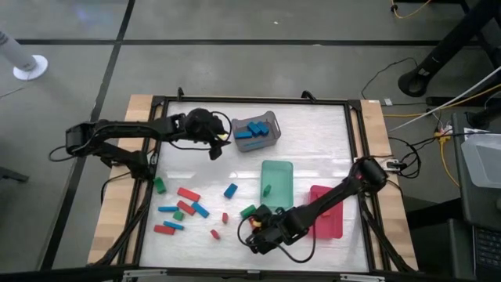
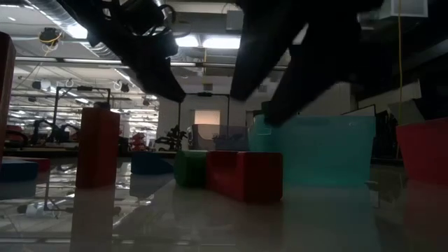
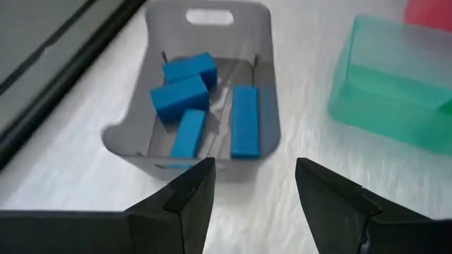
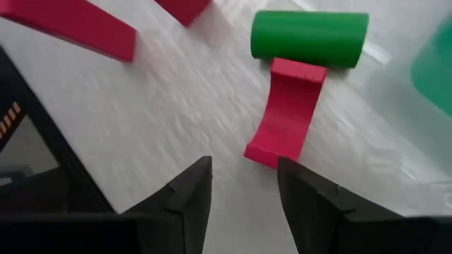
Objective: Sort blocks
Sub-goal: Put the red arch block into the pink bin
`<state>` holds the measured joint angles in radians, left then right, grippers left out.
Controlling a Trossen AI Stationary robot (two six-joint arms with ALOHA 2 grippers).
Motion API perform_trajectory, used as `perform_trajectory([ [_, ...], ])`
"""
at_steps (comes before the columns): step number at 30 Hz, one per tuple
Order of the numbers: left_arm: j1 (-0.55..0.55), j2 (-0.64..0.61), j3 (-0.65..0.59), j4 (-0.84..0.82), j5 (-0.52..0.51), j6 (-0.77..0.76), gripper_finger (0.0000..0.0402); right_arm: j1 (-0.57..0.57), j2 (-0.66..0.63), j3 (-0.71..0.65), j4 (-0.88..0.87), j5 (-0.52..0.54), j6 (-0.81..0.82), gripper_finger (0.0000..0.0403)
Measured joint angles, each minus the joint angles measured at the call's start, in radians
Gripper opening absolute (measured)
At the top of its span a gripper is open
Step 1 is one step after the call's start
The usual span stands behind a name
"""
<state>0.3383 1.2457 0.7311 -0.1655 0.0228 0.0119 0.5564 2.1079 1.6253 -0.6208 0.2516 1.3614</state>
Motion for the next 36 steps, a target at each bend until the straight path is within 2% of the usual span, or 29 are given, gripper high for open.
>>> perform_trajectory([
  [15, -0.045, 0.0, 0.0, -0.019, 0.0, 0.016, 0.0184, 0.001, 0.064, 0.01, 0.032, 0.08, 0.029, 0.0163],
  [23, -0.044, 0.0, 0.0, -0.019, 0.0, 0.015, 0.0184, 0.0, 0.072, 0.124, -0.083, 0.14, -0.007, 0.0163],
  [36, -0.044, 0.0, 0.0, -0.043, 0.0, 0.015, 0.0184, 0.0, 0.096, 0.133, -0.105, 0.137, 0.029, 0.0163],
])
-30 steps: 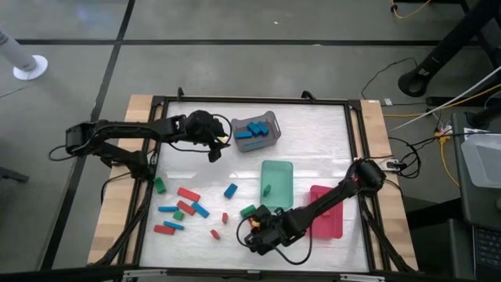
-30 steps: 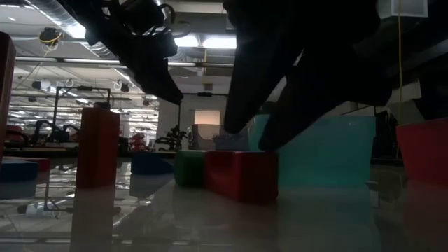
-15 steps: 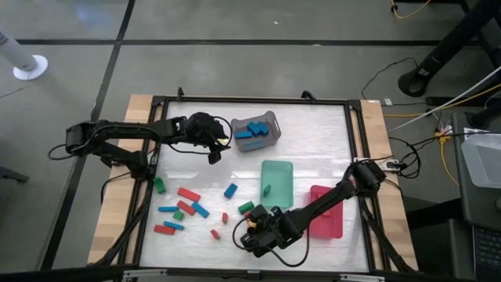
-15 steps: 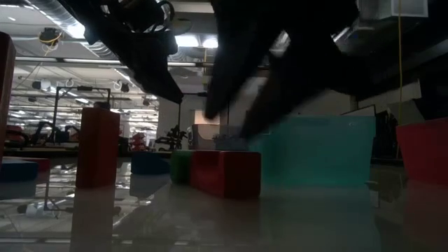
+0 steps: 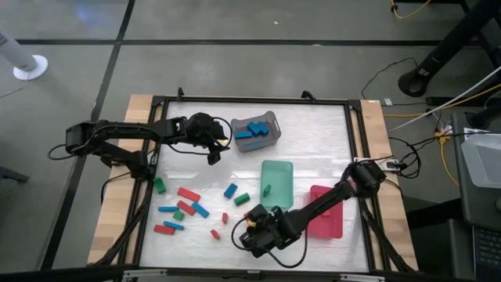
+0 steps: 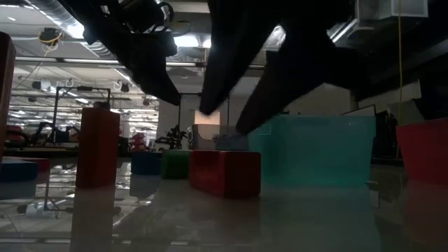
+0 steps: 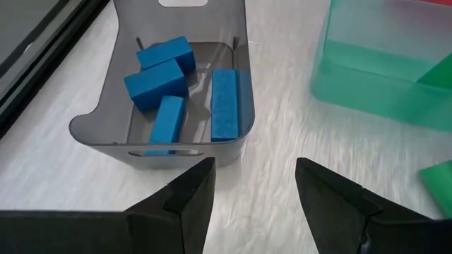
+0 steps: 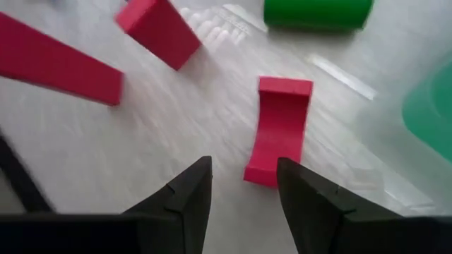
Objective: Sort blocks
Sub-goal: Put the red arch block into the pink bin
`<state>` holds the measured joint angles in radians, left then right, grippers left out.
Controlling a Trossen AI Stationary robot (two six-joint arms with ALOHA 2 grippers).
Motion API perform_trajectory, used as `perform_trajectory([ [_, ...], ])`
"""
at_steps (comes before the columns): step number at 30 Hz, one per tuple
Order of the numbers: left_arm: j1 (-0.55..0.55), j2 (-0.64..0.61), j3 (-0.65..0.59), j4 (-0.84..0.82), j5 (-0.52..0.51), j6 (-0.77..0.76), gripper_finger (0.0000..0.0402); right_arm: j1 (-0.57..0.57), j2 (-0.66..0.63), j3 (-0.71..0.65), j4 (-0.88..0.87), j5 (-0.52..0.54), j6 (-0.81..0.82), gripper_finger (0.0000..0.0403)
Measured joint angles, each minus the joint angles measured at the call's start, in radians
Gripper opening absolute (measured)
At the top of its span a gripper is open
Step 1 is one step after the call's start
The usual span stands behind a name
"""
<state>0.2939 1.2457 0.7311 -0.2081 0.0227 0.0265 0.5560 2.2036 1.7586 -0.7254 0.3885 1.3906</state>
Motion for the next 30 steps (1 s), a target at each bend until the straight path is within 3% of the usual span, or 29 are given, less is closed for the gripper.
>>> perform_trajectory([
  [5, 0.0, 0.0, 0.0, -0.004, 0.0, 0.001, 0.0184, 0.0, 0.02, 0.0, -0.007, 0.023, 0.023, 0.0158],
  [17, 0.0, 0.0, 0.0, -0.029, 0.0, 0.013, 0.0184, 0.0, 0.069, 0.002, 0.042, -0.031, 0.02, 0.0093],
  [30, 0.0, 0.0, -0.001, -0.048, 0.0, 0.008, 0.0184, 0.0, 0.069, 0.009, 0.04, -0.031, 0.004, 0.0091],
])
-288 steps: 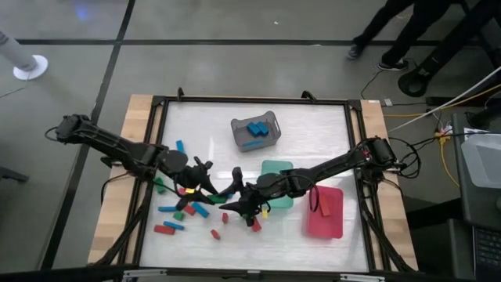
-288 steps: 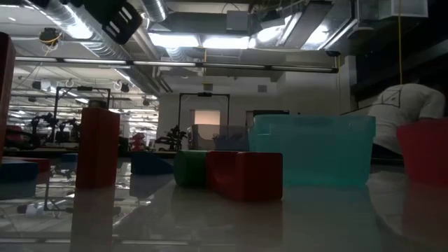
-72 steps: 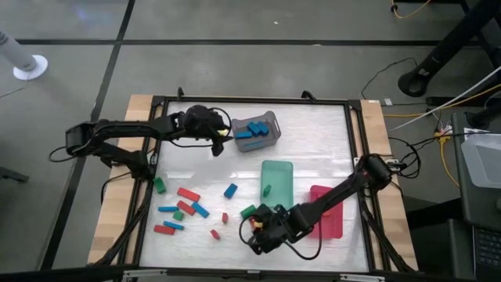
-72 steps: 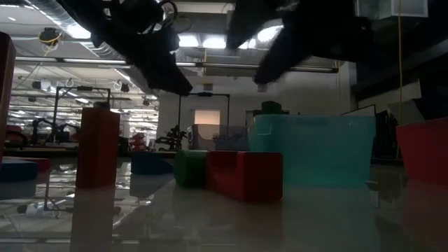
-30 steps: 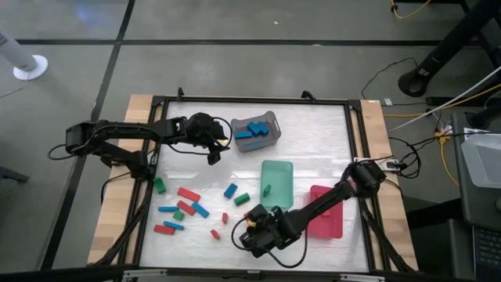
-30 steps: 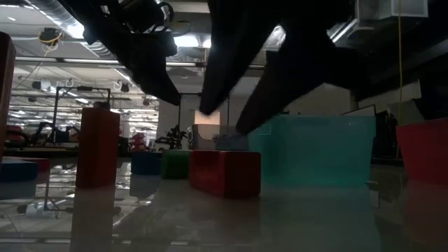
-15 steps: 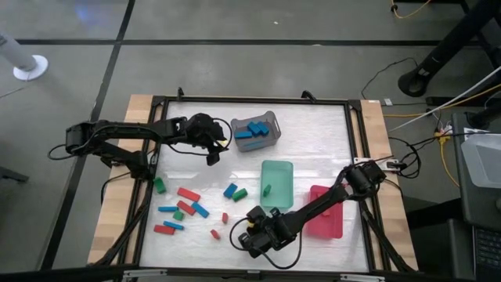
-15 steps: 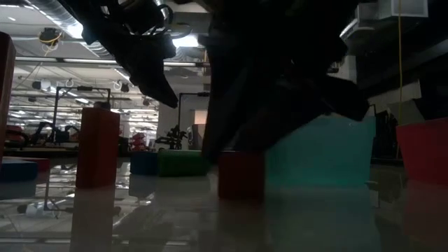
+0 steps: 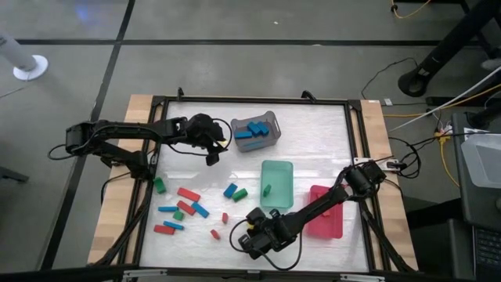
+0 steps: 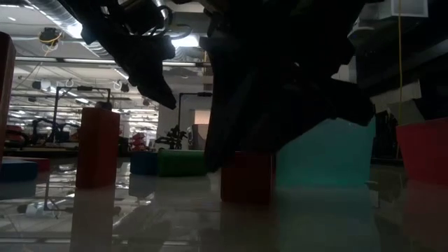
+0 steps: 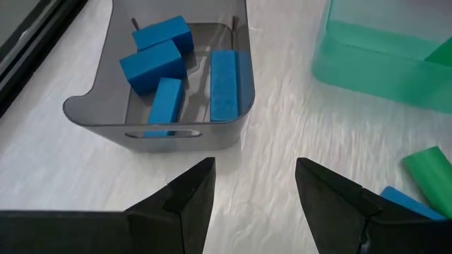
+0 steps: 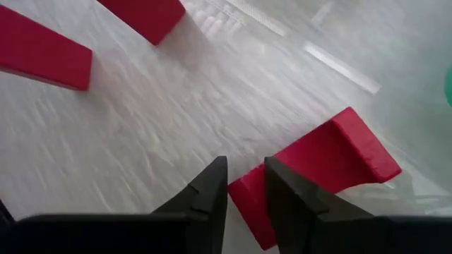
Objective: Sort blocks
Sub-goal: Put the red arch block into the pink bin
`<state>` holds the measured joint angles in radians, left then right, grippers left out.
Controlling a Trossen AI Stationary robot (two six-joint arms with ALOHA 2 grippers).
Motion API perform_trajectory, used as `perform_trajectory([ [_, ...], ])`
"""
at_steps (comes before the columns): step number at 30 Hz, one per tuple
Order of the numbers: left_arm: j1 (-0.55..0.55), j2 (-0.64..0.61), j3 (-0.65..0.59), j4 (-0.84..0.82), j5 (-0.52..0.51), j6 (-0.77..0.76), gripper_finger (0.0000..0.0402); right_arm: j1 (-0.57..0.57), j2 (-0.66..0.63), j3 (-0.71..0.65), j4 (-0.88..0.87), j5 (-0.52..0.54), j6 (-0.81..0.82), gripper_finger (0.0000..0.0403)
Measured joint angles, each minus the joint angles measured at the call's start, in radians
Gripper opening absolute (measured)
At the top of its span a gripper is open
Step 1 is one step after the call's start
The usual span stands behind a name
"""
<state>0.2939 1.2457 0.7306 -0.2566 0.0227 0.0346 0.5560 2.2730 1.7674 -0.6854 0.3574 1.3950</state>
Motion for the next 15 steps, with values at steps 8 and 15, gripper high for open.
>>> perform_trajectory([
  [8, 0.0, 0.0, 0.0, 0.003, 0.0, 0.0, 0.0184, 0.0, 0.001, 0.089, -0.001, 0.026, -0.184, 0.009],
  [15, 0.0, 0.0, 0.0, 0.002, 0.0, 0.0, 0.0184, 0.0, 0.0, 0.168, -0.052, -0.029, -0.335, 0.009],
])
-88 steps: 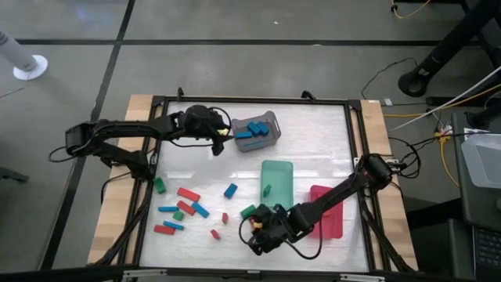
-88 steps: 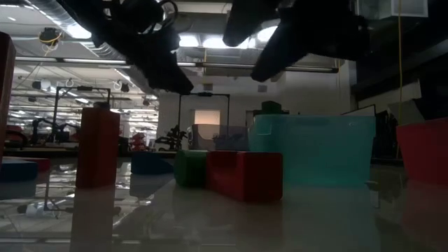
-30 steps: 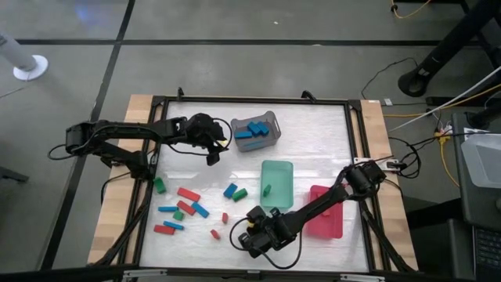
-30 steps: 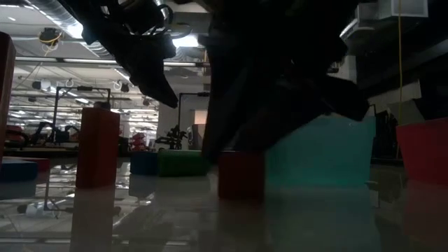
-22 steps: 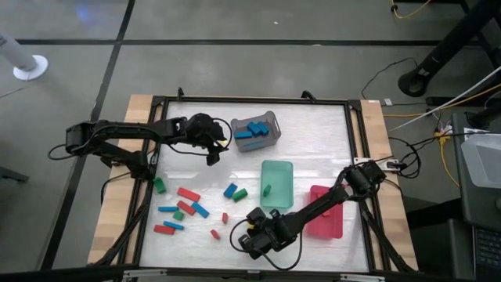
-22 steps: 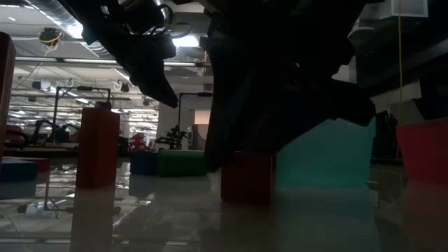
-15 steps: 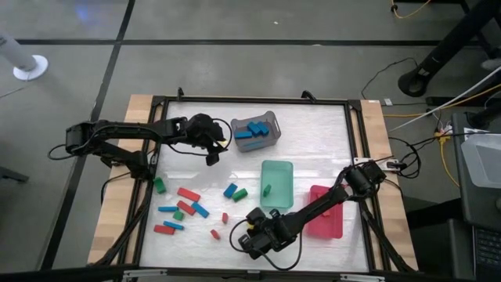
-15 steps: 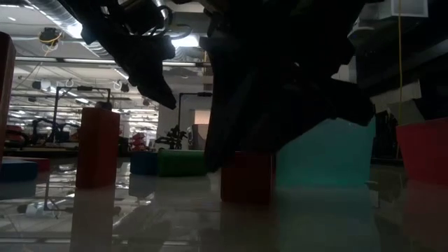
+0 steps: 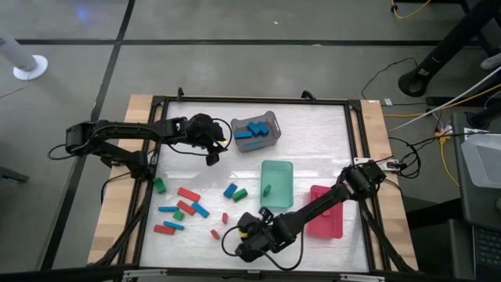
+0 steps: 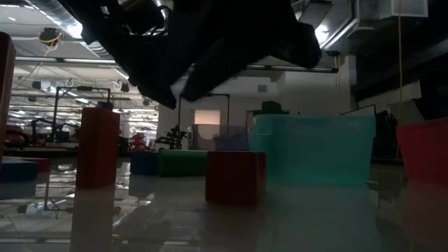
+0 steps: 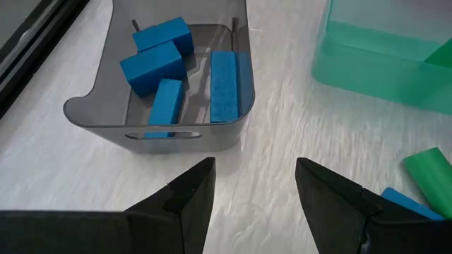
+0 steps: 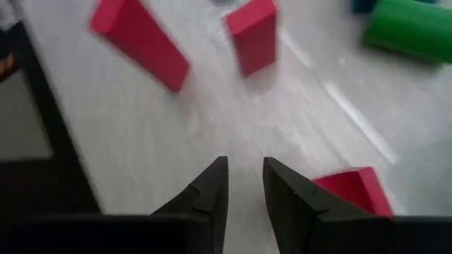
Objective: Sort blocks
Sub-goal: Put the red arch block into the pink bin
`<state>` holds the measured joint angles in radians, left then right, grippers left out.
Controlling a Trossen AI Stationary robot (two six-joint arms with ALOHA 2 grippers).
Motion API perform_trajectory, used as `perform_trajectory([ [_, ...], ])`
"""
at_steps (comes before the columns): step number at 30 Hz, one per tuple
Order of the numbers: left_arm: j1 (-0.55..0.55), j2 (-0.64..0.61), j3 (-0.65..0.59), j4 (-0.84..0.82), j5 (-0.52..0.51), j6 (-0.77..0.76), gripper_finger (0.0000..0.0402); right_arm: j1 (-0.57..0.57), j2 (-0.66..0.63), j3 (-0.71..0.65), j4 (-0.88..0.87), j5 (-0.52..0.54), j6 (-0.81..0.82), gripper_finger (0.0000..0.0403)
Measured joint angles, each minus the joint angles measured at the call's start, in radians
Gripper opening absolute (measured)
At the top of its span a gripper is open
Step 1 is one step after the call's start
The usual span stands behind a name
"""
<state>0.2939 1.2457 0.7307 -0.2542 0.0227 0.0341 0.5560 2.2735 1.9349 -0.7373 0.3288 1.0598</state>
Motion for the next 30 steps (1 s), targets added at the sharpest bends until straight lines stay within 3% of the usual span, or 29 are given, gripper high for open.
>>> perform_trajectory([
  [6, 0.0, 0.0, 0.0, 0.0, 0.0, 0.0, 0.0184, -0.003, 0.0, 0.005, 0.028, -0.137, -0.045, 0.009],
  [9, 0.0, 0.0, 0.0, 0.0, 0.0, 0.0, 0.0184, -0.016, 0.0, 0.005, 0.043, -0.272, -0.045, 0.009],
  [12, 0.0, 0.0, 0.0, 0.0, 0.0, 0.0, 0.0184, -0.031, 0.0, 0.005, 0.086, -0.339, -0.037, 0.009],
  [26, 0.0, 0.0, 0.0, 0.0, 0.0, 0.0, 0.0184, -0.074, 0.0, 0.005, 0.219, -0.356, 0.083, 0.009],
  [30, 0.0, 0.0, 0.0, 0.0, 0.0, 0.008, 0.0184, -0.073, 0.0, 0.005, 0.212, -0.375, 0.143, 0.0112],
])
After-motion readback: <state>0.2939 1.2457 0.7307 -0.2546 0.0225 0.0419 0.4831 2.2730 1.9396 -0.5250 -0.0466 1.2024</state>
